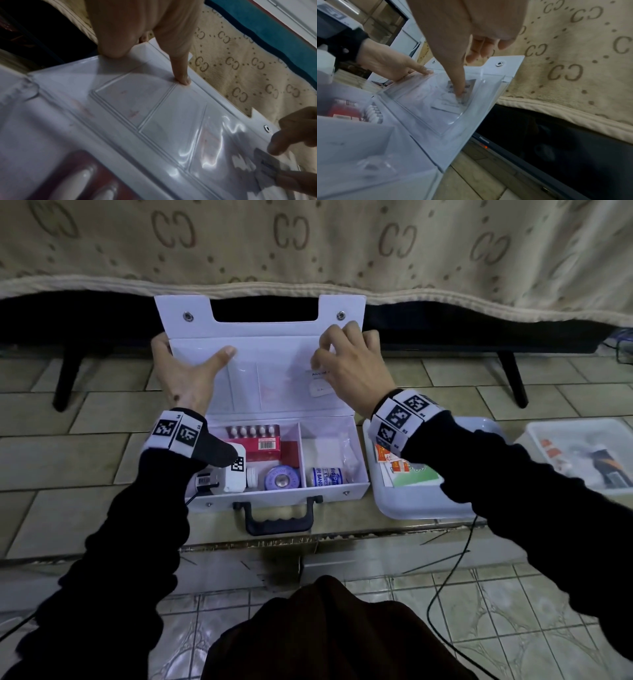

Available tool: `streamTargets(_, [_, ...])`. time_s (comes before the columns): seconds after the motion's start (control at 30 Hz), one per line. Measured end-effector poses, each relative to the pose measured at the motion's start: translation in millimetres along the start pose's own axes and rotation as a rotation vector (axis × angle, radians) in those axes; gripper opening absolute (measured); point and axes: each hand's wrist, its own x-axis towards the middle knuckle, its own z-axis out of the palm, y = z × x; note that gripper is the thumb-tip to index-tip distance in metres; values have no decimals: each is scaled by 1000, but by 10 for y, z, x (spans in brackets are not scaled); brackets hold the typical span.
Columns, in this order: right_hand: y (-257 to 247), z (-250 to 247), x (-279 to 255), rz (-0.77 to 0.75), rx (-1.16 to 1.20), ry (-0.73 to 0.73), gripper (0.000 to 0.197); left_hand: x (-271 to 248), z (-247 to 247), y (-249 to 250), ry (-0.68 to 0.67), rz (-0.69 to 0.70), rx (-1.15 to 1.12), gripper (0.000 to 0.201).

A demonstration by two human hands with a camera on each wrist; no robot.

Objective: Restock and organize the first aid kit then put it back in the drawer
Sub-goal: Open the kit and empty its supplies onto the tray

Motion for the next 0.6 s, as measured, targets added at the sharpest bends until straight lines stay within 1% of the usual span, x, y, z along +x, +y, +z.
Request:
streamTargets(0.07, [0, -11, 8, -49, -64, 12, 16, -12, -2, 8, 3, -2, 5, 76])
streamTargets(0.1, [0, -16, 5, -61, -85, 0, 15, -12, -5, 13, 4, -3, 6, 76])
streamTargets(0.17, [1, -9, 11, -67, -95, -72, 16, -10, -7, 15, 4, -5, 12, 77])
streamTargets(0.3, [-15, -58, 59, 8, -5, -175, 22, -11, -16, 24, 0, -5, 34, 77])
streamTargets(0.37, [-15, -93, 108, 62, 24, -301, 30, -20, -12, 28, -7, 2, 31, 72])
streamTargets(0.43, [-21, -128, 154, 112, 40, -367, 35, -25, -10, 29, -6, 12, 26, 69])
streamTargets(0.53, [-21, -173, 268, 153, 78, -476, 33, -21, -15, 9, 3, 21, 15, 72])
streamTargets(0.57, [-1, -192, 309, 180, 121, -487, 31, -23, -15, 12, 2, 21, 14, 73])
streamTargets(0.6, [35, -211, 345, 217, 213, -466, 28, -21, -12, 11, 3, 20, 18, 74])
